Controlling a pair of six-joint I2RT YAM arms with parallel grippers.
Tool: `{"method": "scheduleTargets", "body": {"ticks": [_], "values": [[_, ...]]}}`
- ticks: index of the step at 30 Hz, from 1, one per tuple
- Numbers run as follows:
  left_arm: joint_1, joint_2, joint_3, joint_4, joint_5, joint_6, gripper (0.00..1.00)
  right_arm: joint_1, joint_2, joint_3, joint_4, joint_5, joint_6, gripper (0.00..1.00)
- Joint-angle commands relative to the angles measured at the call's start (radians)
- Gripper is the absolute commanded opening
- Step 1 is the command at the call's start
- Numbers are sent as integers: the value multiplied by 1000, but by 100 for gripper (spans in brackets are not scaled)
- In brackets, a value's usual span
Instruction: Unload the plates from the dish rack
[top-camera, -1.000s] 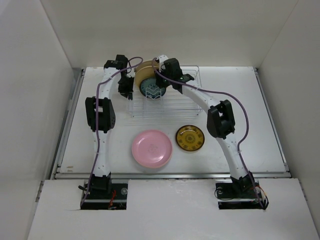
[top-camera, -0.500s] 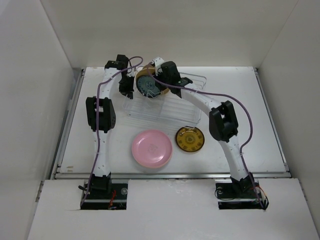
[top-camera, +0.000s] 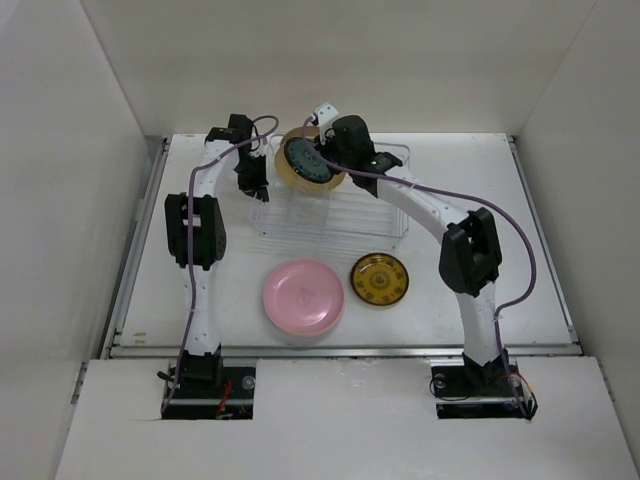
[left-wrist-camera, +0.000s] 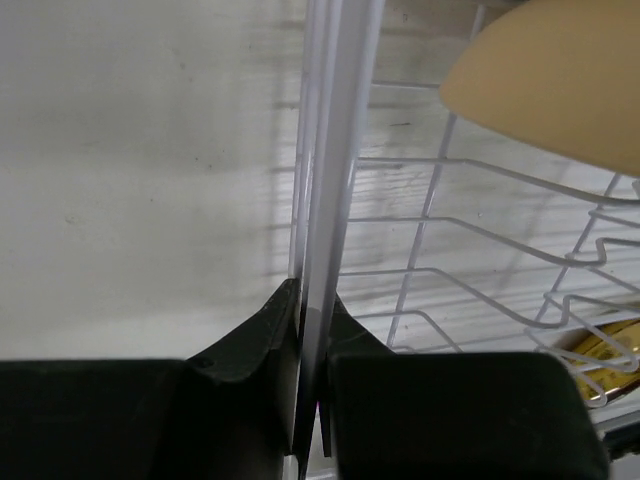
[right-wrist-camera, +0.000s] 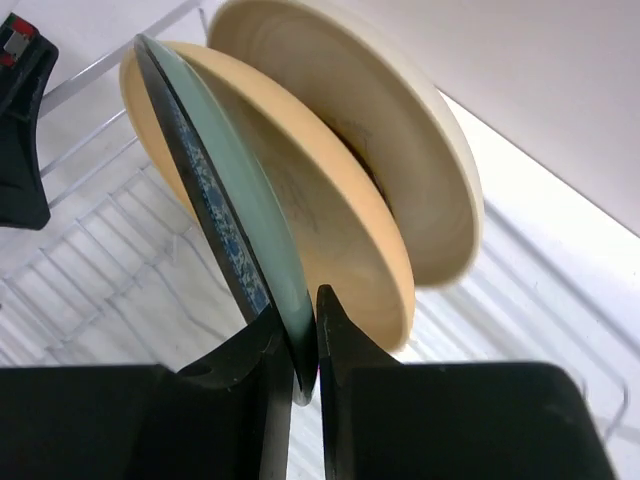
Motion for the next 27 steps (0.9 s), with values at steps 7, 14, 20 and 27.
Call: {"method": "scheduleTargets", "body": {"ticks": [7, 14, 20, 27], "values": [[60, -54, -125, -72, 103, -247, 0, -7, -194, 21, -145, -163, 125, 0], [60, -22, -24, -111, 117, -163, 0, -76, -467, -319, -322, -597, 251, 0], [60, 40, 101, -146, 152, -74, 0, -162, -774, -773, -367, -723, 373, 0], [40, 40, 122, -146, 152, -28, 5, -362, -891, -1056, -400, -762, 490, 0]]}}
